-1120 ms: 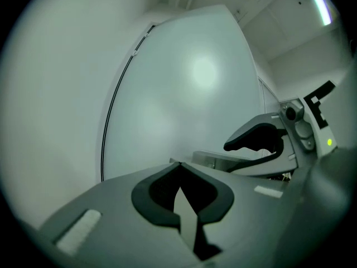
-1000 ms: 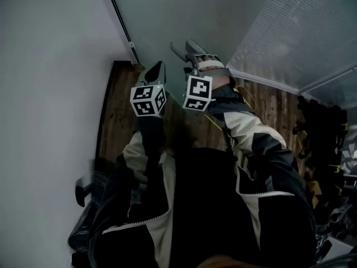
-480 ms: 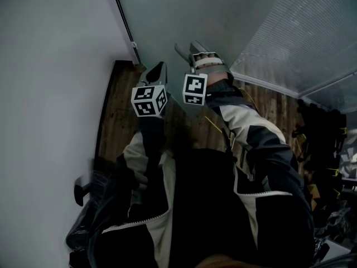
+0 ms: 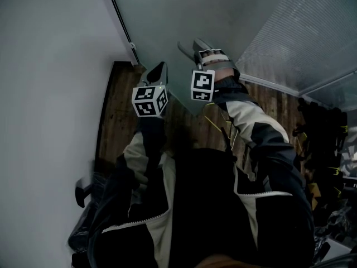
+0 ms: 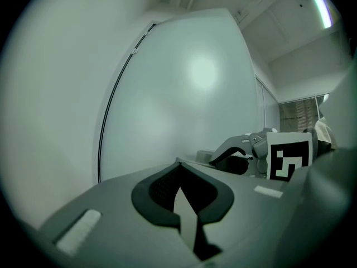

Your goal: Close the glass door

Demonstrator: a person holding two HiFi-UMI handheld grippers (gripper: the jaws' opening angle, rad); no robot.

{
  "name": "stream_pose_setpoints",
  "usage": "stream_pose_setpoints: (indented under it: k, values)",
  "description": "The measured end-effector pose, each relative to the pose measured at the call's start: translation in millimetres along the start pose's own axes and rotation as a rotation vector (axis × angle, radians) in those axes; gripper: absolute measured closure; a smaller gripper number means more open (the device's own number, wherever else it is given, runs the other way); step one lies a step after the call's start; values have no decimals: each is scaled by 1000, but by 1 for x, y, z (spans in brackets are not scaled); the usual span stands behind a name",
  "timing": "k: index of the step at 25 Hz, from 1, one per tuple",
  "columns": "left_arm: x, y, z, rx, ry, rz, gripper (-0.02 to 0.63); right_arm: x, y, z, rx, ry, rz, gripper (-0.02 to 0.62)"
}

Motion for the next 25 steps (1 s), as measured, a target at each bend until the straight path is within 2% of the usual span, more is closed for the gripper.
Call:
stream_pose_setpoints:
  k: [6, 19, 25]
  values:
    - [9, 2, 15, -12, 20, 4, 600, 8, 35, 18, -43, 5, -6, 476]
    - [15, -6, 67, -37, 113, 59, 600, 36, 131, 82, -226, 52, -18, 477]
    - [23, 3, 114, -75, 129, 68, 600, 49, 171, 113, -226, 100, 2, 477]
Point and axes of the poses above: the fingertips, and each gripper's own axes: z forward along the fingers, x to its right, y out of its underside, the point moved 1 cm from there along -z, backward along the fingers, and after that the axes turned 1 degree about -y, right-handed, at the moved point
